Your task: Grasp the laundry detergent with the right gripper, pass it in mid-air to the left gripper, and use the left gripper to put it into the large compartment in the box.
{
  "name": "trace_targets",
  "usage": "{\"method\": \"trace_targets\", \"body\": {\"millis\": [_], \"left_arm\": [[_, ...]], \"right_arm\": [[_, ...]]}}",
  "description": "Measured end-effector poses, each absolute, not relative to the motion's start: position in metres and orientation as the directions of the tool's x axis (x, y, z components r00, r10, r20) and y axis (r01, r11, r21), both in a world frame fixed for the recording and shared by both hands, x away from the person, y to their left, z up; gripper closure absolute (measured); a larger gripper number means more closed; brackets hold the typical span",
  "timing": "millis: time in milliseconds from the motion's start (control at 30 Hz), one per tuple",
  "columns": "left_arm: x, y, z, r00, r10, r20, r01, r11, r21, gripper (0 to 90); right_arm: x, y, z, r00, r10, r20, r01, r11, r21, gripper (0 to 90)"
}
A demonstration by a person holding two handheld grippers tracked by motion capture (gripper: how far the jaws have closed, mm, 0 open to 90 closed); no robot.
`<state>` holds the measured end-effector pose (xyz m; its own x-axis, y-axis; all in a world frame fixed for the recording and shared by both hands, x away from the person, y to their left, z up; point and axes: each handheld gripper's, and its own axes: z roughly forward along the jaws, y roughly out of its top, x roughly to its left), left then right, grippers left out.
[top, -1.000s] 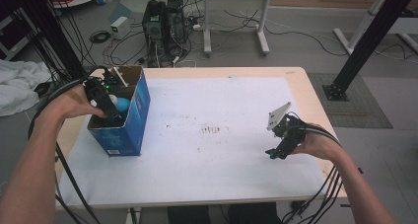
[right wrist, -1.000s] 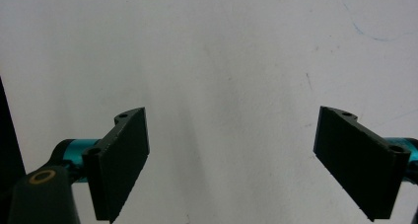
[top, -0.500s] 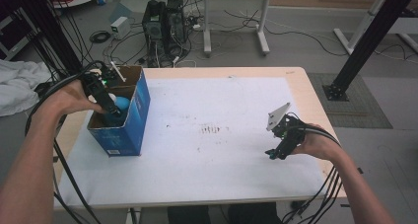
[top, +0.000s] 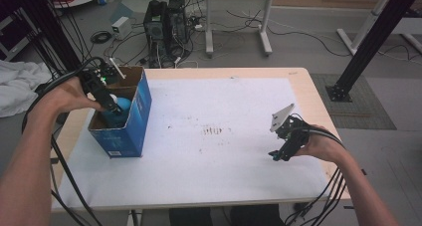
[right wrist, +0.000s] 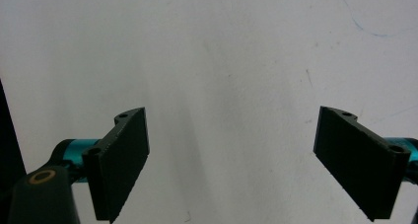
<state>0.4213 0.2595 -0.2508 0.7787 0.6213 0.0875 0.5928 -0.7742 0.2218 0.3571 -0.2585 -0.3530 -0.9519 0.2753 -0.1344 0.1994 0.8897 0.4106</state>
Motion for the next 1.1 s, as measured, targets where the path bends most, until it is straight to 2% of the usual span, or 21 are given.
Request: {"method": "trace_targets", "body": {"millis": [267, 567, 800, 867, 933, 1033, 1100], "left_arm": [[0.417, 0.255, -0.229, 0.787, 0.602, 0.136, 0.562, -0.79, 0.246, 25.0], [0.406, 0.22, -0.192, 0.827, 0.533, 0.18, 0.459, -0.824, 0.333, 24.6], [0.4, 0.182, -0.188, 0.873, 0.447, 0.194, 0.373, -0.87, 0.322, 24.6], [0.398, 0.167, -0.191, 0.887, 0.419, 0.193, 0.351, -0.885, 0.305, 15.4], [0.395, 0.152, -0.195, 0.907, 0.365, 0.209, 0.301, -0.91, 0.284, 15.2], [0.392, 0.131, -0.207, 0.921, 0.343, 0.186, 0.278, -0.912, 0.302, 15.2], [0.392, 0.131, -0.207, 0.921, 0.343, 0.186, 0.278, -0.912, 0.302, 15.2]], "right_arm": [[0.357, -0.259, -0.353, -0.95, 0.281, -0.134, 0.205, 0.888, 0.41, 12.9], [0.357, -0.257, -0.352, -0.951, 0.28, -0.134, 0.207, 0.894, 0.397, 12.9], [0.358, -0.257, -0.352, -0.952, 0.272, -0.143, 0.197, 0.896, 0.399, 12.9], [0.357, -0.256, -0.352, -0.951, 0.278, -0.138, 0.204, 0.895, 0.398, 12.9], [0.357, -0.256, -0.352, -0.951, 0.273, -0.145, 0.196, 0.896, 0.4, 12.9], [0.356, -0.258, -0.352, -0.949, 0.282, -0.143, 0.205, 0.893, 0.4, 12.9], [0.356, -0.258, -0.352, -0.948, 0.28, -0.151, 0.201, 0.895, 0.399, 12.9]]}}
